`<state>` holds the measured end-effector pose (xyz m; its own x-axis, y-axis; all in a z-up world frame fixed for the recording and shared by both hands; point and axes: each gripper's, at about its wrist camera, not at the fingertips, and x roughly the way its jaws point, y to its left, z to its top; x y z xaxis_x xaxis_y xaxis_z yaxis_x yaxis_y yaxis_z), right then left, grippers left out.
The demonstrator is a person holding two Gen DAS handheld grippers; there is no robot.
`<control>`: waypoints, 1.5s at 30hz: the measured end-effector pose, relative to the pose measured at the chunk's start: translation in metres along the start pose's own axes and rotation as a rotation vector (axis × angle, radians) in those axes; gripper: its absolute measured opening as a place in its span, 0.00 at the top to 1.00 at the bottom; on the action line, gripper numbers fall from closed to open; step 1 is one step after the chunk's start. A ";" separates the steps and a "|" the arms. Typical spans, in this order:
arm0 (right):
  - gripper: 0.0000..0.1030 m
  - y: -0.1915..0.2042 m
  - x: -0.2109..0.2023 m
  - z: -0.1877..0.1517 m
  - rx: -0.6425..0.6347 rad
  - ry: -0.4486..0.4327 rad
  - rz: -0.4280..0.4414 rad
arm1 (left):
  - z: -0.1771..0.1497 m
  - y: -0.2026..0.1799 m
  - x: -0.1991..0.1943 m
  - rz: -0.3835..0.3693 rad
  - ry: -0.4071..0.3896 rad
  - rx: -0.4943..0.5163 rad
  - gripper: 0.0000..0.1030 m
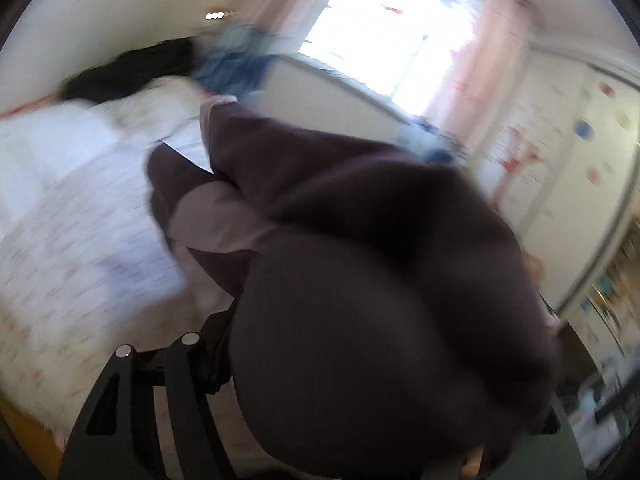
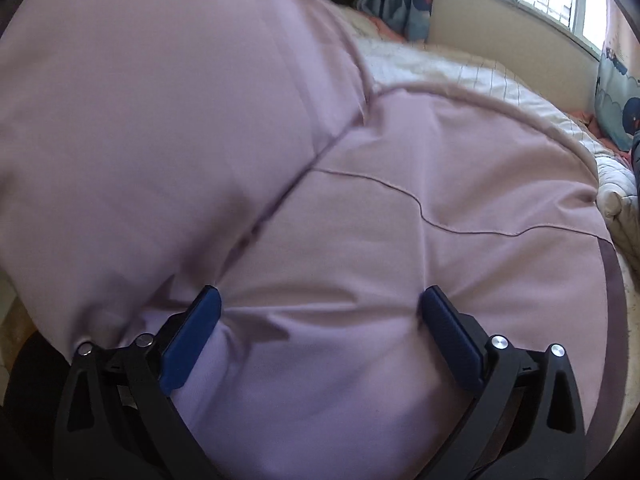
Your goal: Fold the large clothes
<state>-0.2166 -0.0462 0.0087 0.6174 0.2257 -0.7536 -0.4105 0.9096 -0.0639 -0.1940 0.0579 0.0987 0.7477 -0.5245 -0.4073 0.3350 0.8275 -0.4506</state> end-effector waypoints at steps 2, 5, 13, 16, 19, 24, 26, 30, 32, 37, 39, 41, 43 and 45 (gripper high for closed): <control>0.06 -0.010 -0.020 -0.010 0.029 -0.074 0.063 | 0.009 -0.040 0.022 -0.087 0.021 0.060 0.36; 0.06 -0.043 -0.077 -0.047 0.137 -0.249 0.166 | 0.012 -0.083 0.061 -0.218 0.066 0.074 0.36; 0.06 -0.227 -0.166 -0.182 0.815 -0.564 0.542 | -0.087 -0.201 0.168 -0.264 0.324 0.505 0.36; 0.06 -0.265 -0.196 -0.179 0.831 -0.655 0.519 | -0.115 -0.222 0.170 -0.199 0.304 0.656 0.36; 0.06 -0.274 -0.198 -0.108 0.687 -0.562 0.538 | -0.120 -0.230 0.170 -0.172 0.298 0.710 0.36; 0.06 -0.240 -0.138 0.016 0.392 -0.186 0.521 | -0.121 -0.227 0.161 -0.140 0.286 0.768 0.36; 0.06 -0.215 -0.092 0.035 0.272 0.050 0.264 | -0.123 -0.227 0.150 -0.143 0.301 0.787 0.36; 0.07 -0.218 -0.070 0.007 0.324 0.116 0.261 | -0.100 -0.204 0.113 -0.268 0.395 0.680 0.36; 0.07 -0.220 -0.067 -0.016 0.347 0.122 0.252 | -0.069 -0.177 0.094 -0.308 0.369 0.534 0.35; 0.07 -0.220 -0.067 -0.052 0.399 0.104 0.226 | -0.004 -0.066 0.107 -0.113 0.305 0.101 0.30; 0.07 -0.211 -0.073 -0.048 0.376 0.105 0.164 | 0.000 -0.025 0.135 -0.108 0.388 -0.063 0.30; 0.07 -0.201 -0.080 -0.051 0.361 0.102 0.109 | -0.007 -0.006 0.164 -0.171 0.473 -0.161 0.27; 0.07 -0.193 -0.095 -0.060 0.392 0.083 0.098 | -0.015 -0.005 0.190 -0.188 0.524 -0.177 0.06; 0.07 -0.187 -0.094 -0.072 0.453 0.035 0.105 | -0.021 -0.016 0.208 -0.147 0.548 -0.152 0.06</control>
<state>-0.2461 -0.2626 0.0442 0.5619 0.3199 -0.7629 -0.1303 0.9449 0.3002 -0.0560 -0.0687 0.0047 0.2808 -0.6922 -0.6648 0.2968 0.7214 -0.6258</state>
